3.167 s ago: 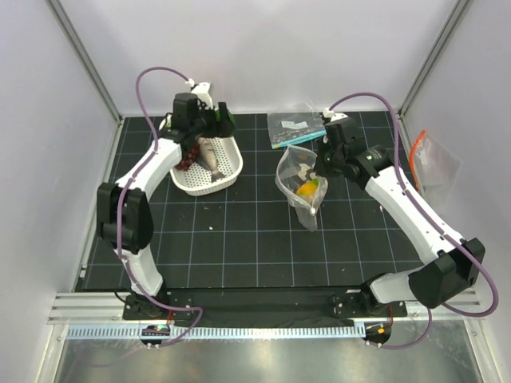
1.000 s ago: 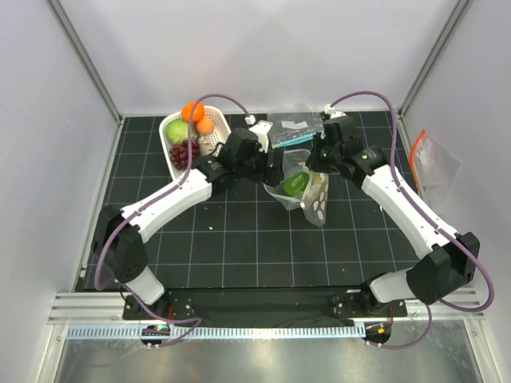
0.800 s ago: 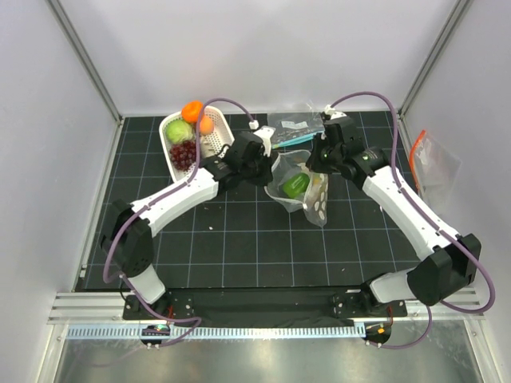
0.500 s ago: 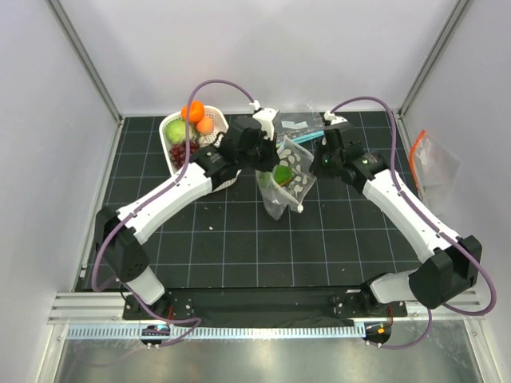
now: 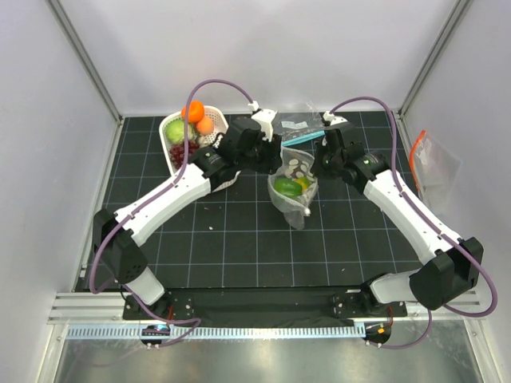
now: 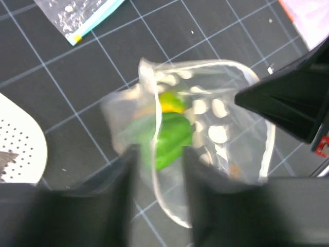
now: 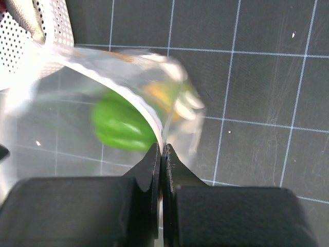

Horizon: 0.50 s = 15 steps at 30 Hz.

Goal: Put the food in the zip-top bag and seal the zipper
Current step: Adjust the fake vegetable in the zipper food storage bag, then pick up the fake fish from the bin.

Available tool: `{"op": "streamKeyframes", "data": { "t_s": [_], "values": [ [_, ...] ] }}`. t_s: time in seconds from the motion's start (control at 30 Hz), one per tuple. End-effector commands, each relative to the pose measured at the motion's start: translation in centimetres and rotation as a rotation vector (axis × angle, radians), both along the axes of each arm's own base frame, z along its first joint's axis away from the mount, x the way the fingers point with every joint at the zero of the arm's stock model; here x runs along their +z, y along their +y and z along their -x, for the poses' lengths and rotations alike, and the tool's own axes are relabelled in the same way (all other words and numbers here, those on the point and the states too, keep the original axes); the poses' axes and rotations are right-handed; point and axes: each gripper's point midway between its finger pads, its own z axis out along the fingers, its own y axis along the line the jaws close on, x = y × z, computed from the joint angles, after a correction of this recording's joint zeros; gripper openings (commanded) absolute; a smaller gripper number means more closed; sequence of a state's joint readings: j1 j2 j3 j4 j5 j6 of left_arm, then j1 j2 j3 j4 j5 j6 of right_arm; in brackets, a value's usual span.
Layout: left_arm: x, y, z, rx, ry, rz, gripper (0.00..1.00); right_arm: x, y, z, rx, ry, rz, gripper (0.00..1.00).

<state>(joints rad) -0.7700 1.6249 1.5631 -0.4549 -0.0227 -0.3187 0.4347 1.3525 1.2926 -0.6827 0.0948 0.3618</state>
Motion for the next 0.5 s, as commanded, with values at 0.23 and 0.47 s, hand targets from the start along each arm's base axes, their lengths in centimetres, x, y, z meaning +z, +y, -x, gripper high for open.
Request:
{"op": "streamKeyframes", "data": {
  "t_s": [0.23,0.47],
  "values": [
    [2.3,4.0,-2.4,0.145,-0.122,-0.065,1.00,2.0,-0.6,-0.5,-0.008,-0.054,0.019,0.01],
    [1.4,12.3,-6.0,0.339,-0.059,-0.063,1.00,1.7,-0.6,-0.7,-0.005,-0.054,0.027,0.01]
  ]
}}
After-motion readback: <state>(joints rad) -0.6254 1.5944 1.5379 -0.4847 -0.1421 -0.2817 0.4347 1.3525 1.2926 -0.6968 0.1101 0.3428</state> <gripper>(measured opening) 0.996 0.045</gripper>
